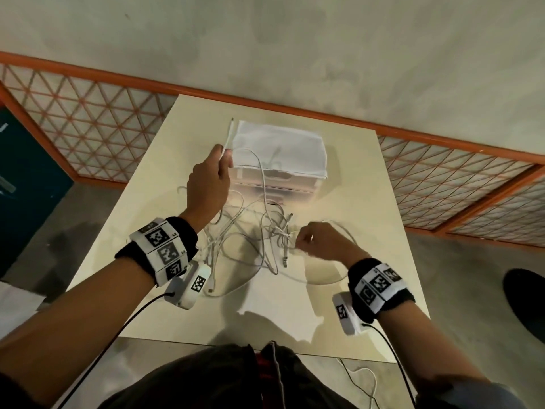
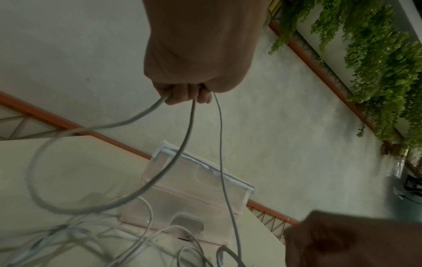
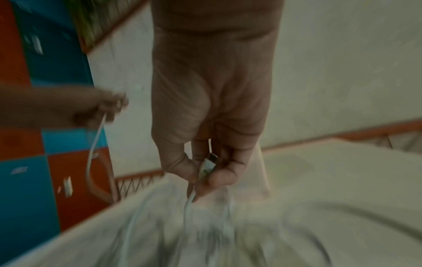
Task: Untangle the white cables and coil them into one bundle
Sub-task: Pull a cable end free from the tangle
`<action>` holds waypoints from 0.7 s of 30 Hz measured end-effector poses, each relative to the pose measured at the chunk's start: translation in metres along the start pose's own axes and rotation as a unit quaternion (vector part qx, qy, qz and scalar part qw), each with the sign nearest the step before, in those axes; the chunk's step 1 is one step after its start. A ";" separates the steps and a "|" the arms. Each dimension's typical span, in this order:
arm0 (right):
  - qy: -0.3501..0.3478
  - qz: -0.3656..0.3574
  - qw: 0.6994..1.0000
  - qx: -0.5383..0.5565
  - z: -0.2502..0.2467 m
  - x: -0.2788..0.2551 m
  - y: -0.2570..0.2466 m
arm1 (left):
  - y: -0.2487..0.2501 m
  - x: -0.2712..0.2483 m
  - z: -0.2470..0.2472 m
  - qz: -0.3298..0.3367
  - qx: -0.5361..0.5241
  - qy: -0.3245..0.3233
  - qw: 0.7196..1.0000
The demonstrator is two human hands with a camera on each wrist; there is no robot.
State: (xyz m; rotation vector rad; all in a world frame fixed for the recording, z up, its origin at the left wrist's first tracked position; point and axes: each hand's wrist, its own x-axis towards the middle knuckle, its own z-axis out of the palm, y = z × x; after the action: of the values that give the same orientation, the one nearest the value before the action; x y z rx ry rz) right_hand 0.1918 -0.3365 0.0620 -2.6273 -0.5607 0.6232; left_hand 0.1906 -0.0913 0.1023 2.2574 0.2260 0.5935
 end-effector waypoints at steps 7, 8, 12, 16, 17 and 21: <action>0.107 -0.085 0.967 0.217 -0.079 -0.007 -0.038 | -0.003 0.001 0.004 -0.004 -0.028 -0.064 0.998; 0.112 -0.107 0.958 0.241 -0.086 -0.010 -0.048 | -0.004 0.001 0.006 -0.001 -0.052 -0.103 0.993; 0.104 -0.165 0.936 0.294 -0.099 -0.014 -0.079 | 0.003 -0.005 0.012 0.009 -0.120 -0.165 0.979; 0.061 -0.163 0.950 0.261 -0.092 -0.002 -0.086 | 0.018 -0.005 0.010 0.029 -0.163 -0.055 0.985; 0.047 -0.155 0.960 0.226 -0.089 0.003 -0.083 | 0.021 -0.001 0.007 0.024 -0.180 -0.014 0.983; 0.009 -0.102 0.986 0.132 -0.073 0.016 -0.056 | 0.030 0.013 -0.010 0.016 -0.222 0.100 0.970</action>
State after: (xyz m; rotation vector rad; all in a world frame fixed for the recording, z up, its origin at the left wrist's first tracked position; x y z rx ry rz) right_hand 0.2250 -0.3012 0.1421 -2.2921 -0.6801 0.5658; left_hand 0.1968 -0.1005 0.1348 1.7738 0.1404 0.8033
